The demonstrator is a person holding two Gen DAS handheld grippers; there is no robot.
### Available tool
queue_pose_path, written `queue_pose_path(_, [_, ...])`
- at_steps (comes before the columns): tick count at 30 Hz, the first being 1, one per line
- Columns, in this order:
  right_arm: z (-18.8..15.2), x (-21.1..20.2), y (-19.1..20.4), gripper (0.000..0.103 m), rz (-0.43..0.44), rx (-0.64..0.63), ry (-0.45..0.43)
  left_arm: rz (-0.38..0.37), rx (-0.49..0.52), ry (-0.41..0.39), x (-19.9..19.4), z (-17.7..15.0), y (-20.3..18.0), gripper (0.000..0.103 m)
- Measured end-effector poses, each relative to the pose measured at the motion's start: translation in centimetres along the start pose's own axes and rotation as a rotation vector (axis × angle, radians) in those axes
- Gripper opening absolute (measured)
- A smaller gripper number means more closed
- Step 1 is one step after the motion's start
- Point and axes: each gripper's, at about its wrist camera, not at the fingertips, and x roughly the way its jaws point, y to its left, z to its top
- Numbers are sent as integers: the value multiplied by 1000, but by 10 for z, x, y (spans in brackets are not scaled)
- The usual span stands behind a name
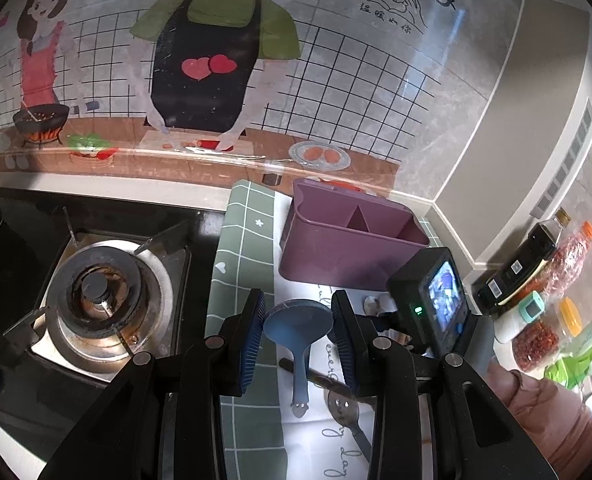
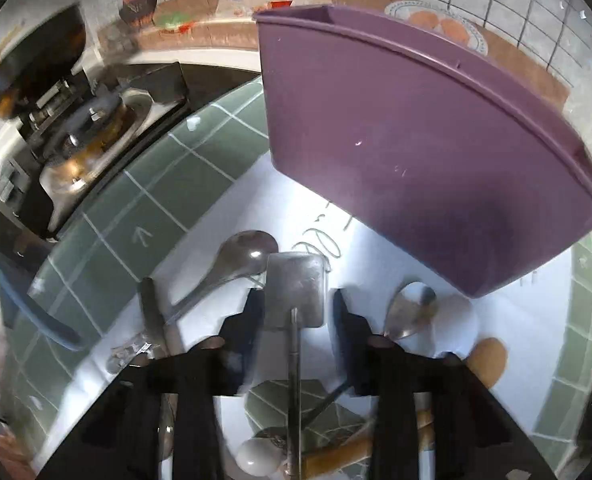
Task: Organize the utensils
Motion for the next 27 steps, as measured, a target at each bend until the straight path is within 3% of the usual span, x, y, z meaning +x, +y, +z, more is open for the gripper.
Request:
queue_pose_path(8, [-17,-61,-13,29,91,111,-143,-7,-2,-8,-5,-3,-6,35])
queue_pose_path(9, [-19,-71,-15,24,98,124,-168,-8,0,-8,-5,-3,-8,35])
queue_pose_path(10, [-21,-81,-17,0,105,135,-193,-11,3,-9,-5,-3,-10,35])
queue_pose_path(11, [-23,-89,-20,5,114,146,-206,-15,7,-11,-5,-2,-13,35])
queue_pose_path(15, [-22,-121,-24,5,113,168,-291,-25,29,-13,-5,0,-22,35])
queue_pose_path(17, [-23,-124,-26,5,106,156,-290,-28,37,-11,-5,1,-25,35])
queue_pose_path(21, [-30,-108,-28,6,73,95,-209,-28,35,-7,-5,-1,-23,35])
queue_pose_path(23, [-39,-96,-29,12,29,66,-170,-25,28,1,-2,-2,-21,35])
queue_pose_path(24, [-41,-88,-28,21,23,62,-147,-24,25,4,-2,-3,-20,35])
queue_pose_path(25, [-42,-82,-29,28,35,69,-129,-23,21,8,0,-3,-19,35])
queue_pose_path(27, [-41,-70,-29,28,94,103,-101,-21,17,14,1,-5,-18,35])
